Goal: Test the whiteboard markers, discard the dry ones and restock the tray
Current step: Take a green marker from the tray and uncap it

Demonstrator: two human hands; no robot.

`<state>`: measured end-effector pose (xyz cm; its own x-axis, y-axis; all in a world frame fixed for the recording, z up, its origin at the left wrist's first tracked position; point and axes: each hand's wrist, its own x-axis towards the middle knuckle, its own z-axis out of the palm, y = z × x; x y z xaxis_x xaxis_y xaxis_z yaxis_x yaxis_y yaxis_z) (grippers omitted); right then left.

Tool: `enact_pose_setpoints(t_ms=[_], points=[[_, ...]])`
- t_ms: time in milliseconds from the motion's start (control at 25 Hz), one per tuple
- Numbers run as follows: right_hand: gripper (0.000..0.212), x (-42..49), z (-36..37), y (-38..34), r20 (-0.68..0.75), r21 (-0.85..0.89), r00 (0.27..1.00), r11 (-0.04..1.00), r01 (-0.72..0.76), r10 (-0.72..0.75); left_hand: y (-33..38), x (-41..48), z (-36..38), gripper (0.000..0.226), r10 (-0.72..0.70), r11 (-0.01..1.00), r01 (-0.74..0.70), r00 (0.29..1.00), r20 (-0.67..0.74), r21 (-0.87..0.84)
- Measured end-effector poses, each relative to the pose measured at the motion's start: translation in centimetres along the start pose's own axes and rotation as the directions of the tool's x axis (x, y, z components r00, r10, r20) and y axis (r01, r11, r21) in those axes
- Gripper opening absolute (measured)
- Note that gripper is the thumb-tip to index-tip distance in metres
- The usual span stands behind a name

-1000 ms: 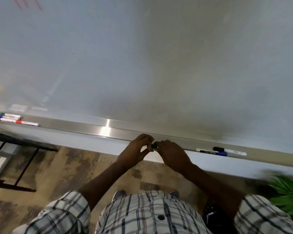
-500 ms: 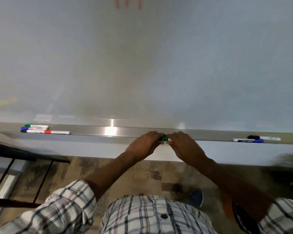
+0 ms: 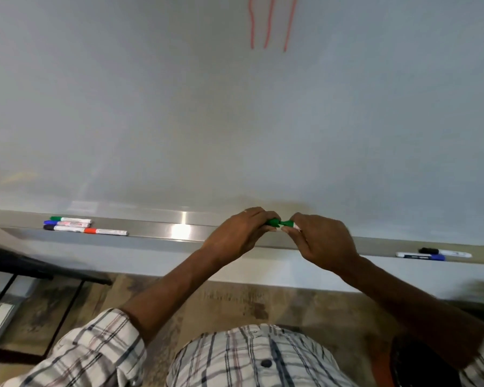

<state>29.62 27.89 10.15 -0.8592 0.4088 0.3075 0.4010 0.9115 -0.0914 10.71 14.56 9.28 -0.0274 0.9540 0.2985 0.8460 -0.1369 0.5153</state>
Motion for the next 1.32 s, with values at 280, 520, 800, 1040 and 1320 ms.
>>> enact_pose_setpoints(t_ms=[280,520,800,1040,1320], points=[[0.043,2.4,-4.0,-1.1,-0.138,0.259,0.987,0.965,-0.041,0.079,1.7,0.7,-2.7,0.029,-0.104,0.994,0.091,0.964,-0.244,-0.063],[0.031,3.9,-6.5,-2.9,-0.265,0.543,0.948,0.839,-0.002,0.174,4.6,2.8,-4.2,0.017,-0.247,0.94,0.092,0.849,-0.468,-0.329],[0.049,7.4,-11.3,-5.4,-0.355,0.744,0.886,0.664,0.074,0.299,7.5,7.0,-12.0,0.014,-0.105,0.927,-0.193,0.693,-0.714,-0.323],[0.02,12.1,-16.2,-8.8,-0.639,0.757,0.634,0.504,0.416,0.436,5.3,10.4,-20.0,0.016,0.174,0.984,-0.158,0.714,-0.679,0.085],[0.043,15.1,-17.9,-8.4,-0.784,0.571,0.533,0.706,0.419,0.317,4.7,14.5,-27.3,0.039,0.377,0.911,-0.084,0.568,-0.732,0.404]])
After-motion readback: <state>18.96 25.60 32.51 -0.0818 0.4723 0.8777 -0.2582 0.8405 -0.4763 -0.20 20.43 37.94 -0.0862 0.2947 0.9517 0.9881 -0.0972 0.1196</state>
